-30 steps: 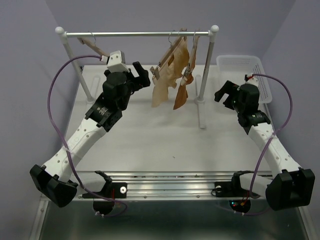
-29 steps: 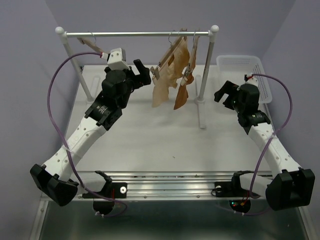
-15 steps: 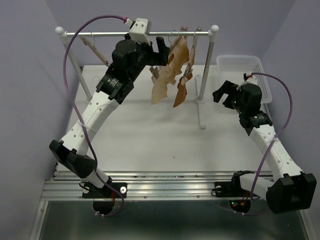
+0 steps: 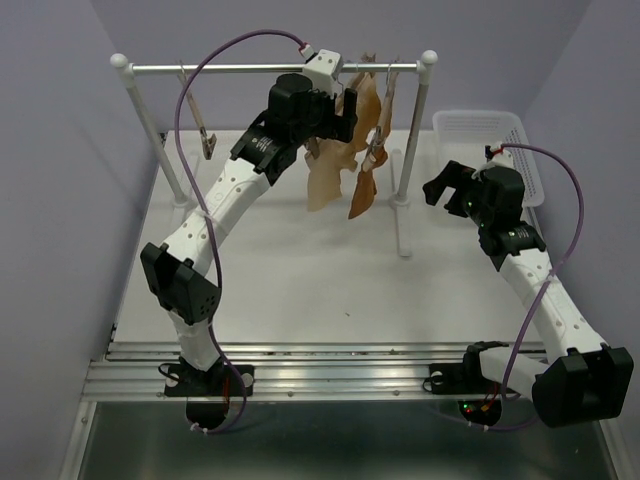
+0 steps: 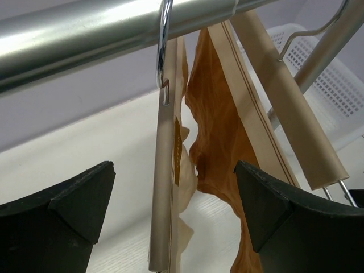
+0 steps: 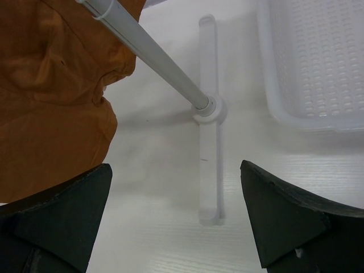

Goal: Remove the underwear clipped to the hanger

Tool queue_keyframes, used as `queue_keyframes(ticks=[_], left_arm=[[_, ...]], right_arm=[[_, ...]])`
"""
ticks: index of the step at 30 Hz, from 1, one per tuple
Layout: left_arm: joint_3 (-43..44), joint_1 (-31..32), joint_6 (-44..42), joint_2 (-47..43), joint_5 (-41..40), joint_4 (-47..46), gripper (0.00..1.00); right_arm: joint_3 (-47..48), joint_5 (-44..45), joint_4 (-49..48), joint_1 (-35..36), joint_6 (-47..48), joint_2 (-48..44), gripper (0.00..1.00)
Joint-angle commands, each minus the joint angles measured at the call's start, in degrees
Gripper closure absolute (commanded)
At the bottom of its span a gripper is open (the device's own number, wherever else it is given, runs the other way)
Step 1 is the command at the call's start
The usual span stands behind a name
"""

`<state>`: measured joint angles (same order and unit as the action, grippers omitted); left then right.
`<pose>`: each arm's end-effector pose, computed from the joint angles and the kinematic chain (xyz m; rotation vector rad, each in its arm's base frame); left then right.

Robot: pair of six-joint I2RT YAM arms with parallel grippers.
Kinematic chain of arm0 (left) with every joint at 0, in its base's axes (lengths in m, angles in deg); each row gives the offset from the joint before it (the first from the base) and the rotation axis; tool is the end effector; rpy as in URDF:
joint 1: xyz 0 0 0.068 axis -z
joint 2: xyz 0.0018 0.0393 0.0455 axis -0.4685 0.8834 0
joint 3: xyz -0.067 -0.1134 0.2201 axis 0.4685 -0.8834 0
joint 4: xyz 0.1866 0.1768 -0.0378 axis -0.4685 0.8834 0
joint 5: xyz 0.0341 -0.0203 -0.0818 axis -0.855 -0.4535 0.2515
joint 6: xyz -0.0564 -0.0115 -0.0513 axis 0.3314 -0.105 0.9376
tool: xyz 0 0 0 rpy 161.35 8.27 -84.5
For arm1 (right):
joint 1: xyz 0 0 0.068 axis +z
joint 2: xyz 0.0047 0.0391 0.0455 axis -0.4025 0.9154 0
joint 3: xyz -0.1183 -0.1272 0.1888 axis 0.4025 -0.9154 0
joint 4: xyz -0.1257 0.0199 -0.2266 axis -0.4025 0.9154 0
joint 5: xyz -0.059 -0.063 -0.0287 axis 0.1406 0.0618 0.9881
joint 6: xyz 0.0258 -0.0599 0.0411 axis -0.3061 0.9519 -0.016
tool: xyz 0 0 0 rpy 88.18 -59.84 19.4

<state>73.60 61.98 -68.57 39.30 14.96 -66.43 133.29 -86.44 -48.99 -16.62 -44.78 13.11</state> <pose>0.3622 -0.2456 0.4540 0.4634 1.5946 -0.4913 0.2861 0.0384 0.3080 0.2458 1.9183 0.3981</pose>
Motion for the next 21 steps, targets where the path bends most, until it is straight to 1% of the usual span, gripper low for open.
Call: queue_keyframes(ticks=[1, 3, 4, 6, 7, 8, 11, 12, 15, 19, 21], left_arm=[[4.3, 0.0, -3.5, -0.1, -2.2, -1.7, 0.01], [5.4, -0.1, -4.0, 0.8, -2.8, -1.1, 0.05], [6.0, -0.1, -4.4, 1.4, -2.9, -0.7, 0.11], [6.4, 0.0, -4.9, 1.8, -2.8, -0.3, 0.15], [6.6, -0.1, -5.1, 2.1, -2.8, 0.1, 0.19], [7.0, -0.1, -5.1, 2.2, -2.9, 0.1, 0.3], [7.3, -0.1, -5.4, 2.7, -2.7, 0.1, 0.47], [7.4, -0.1, -5.6, 2.7, -2.5, 0.2, 0.5], [7.6, 0.0, -6.3, 2.6, -2.1, 0.2, 0.52], [8.0, -0.1, -7.1, 2.8, -2.1, 0.6, 0.52], [8.3, -0.1, -7.6, 2.8, -2.2, 0.9, 0.62]], right_arm=[[2.6, -0.5, -1.6, -0.2, 1.4, -1.2, 0.0], [2.6, 0.0, -1.6, -0.2, 1.3, -1.4, 0.0], [2.6, 0.2, -1.6, -0.2, 1.3, -1.4, 0.0], [2.7, 0.5, -1.6, -0.2, 1.4, -1.3, 0.0], [2.6, 0.6, -1.6, -0.2, 1.4, -1.4, 0.0], [2.6, 0.7, -1.6, -0.2, 1.4, -1.4, 0.0], [2.6, 0.7, -1.6, -0.2, 1.4, -1.5, 0.0], [2.7, 0.8, -1.6, -0.2, 1.4, -1.5, 0.0], [2.6, 1.3, -1.6, -0.2, 1.3, -1.8, 0.0], [2.7, 1.5, -1.6, -0.2, 1.3, -2.2, 0.0], [2.8, 1.6, -1.6, -0.2, 1.3, -2.4, 0.0]])
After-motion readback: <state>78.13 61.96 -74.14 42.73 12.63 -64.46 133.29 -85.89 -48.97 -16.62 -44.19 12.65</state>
